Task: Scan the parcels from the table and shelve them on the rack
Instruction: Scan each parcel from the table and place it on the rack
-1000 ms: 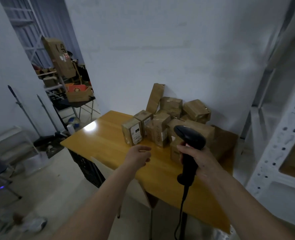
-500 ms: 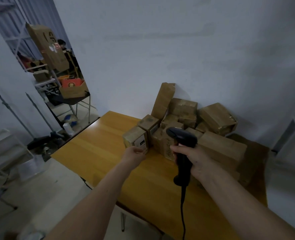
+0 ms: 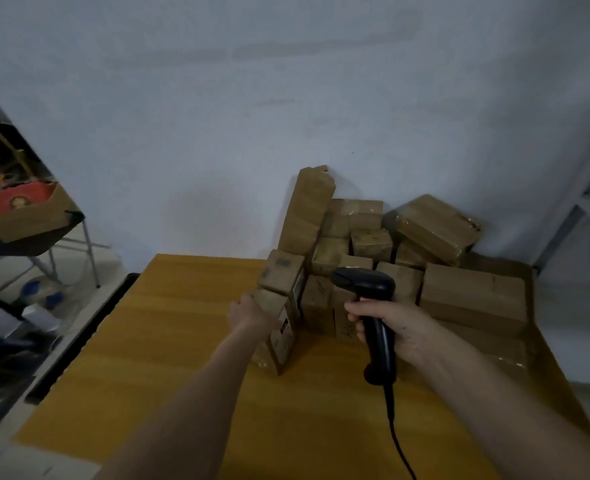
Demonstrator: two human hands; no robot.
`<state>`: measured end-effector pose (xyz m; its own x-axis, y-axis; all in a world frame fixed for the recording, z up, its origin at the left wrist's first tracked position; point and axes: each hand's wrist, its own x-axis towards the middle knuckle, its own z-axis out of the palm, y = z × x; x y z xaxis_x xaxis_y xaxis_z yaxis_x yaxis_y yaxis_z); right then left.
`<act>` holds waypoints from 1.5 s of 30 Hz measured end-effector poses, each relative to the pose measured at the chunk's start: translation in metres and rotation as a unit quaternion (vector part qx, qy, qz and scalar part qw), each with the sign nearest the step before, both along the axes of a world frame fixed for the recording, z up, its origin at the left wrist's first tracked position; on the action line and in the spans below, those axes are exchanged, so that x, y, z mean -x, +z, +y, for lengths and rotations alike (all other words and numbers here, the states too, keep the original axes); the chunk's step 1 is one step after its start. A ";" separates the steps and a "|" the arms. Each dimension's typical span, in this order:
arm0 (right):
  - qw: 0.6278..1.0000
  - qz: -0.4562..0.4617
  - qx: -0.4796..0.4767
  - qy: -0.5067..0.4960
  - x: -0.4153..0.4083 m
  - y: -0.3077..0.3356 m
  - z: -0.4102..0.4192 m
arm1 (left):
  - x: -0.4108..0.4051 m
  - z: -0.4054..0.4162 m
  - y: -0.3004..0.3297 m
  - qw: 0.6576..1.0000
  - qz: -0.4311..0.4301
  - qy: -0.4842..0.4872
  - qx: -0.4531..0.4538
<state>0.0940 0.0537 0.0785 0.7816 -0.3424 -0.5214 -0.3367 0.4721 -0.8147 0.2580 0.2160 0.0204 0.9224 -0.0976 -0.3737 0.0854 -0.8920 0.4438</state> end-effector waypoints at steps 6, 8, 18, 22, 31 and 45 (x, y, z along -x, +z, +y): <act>0.998 0.028 0.004 -0.060 -0.021 -0.016 0.012 | -0.038 -0.003 -0.031 0.998 0.028 -0.046 -0.044; 0.997 0.034 0.006 -0.070 -0.021 -0.021 0.013 | -0.041 -0.003 -0.043 0.997 0.033 -0.048 -0.059; 0.993 0.034 0.013 -0.112 -0.002 -0.021 0.011 | -0.034 -0.003 -0.041 0.977 0.162 -0.136 -0.012; 0.988 0.055 -0.002 -0.146 0.011 -0.018 0.007 | -0.022 -0.001 -0.013 0.929 0.314 -0.151 0.124; 0.967 0.036 0.026 -0.252 0.030 -0.003 -0.010 | -0.004 0.002 0.023 0.825 0.384 -0.049 0.412; 0.961 -0.012 0.099 -0.259 0.047 0.038 -0.033 | 0.030 -0.027 0.055 0.823 0.403 -0.203 0.345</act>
